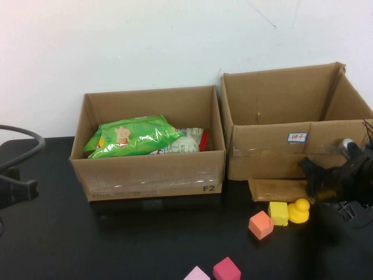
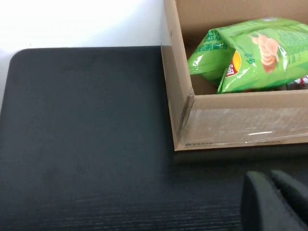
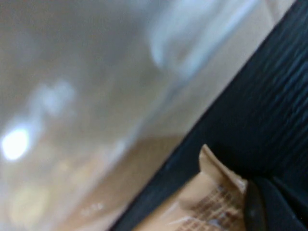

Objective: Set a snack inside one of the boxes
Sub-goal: Pick up the biscuit

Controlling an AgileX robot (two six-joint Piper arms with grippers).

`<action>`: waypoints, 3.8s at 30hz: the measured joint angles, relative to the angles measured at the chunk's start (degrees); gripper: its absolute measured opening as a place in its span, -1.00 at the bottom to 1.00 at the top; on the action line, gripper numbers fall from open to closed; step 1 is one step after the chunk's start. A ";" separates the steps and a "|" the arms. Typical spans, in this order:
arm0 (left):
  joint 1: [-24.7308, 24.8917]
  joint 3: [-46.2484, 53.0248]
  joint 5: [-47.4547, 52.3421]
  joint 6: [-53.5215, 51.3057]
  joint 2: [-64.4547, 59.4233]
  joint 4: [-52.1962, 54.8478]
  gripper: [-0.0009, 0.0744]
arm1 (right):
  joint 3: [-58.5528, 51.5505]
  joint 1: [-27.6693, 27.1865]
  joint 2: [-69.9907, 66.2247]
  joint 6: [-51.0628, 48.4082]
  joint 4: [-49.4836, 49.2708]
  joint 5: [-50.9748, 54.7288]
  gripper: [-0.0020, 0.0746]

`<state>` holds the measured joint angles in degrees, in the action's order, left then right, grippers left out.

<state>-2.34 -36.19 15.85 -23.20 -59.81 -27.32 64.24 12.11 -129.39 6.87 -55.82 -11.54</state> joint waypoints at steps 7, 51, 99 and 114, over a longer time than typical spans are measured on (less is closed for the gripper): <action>0.00 0.00 0.00 0.00 0.00 -0.13 -0.98 | 0.00 0.12 0.08 -5.69 0.00 4.93 -0.94; 0.00 0.00 0.00 0.00 0.00 -4.03 -0.98 | 1.78 3.61 4.97 -72.46 10.49 27.63 0.26; 0.00 0.00 0.00 -1.05 0.00 -6.17 -0.98 | 2.93 9.93 2.55 -77.94 35.61 24.07 -0.12; 0.00 0.00 0.00 -1.05 0.00 -6.17 -0.98 | 2.65 10.16 4.68 -66.34 35.83 26.80 -0.38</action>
<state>-2.34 -36.19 15.85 -24.25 -59.81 -33.49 66.89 22.27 -124.70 -59.47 -19.99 15.26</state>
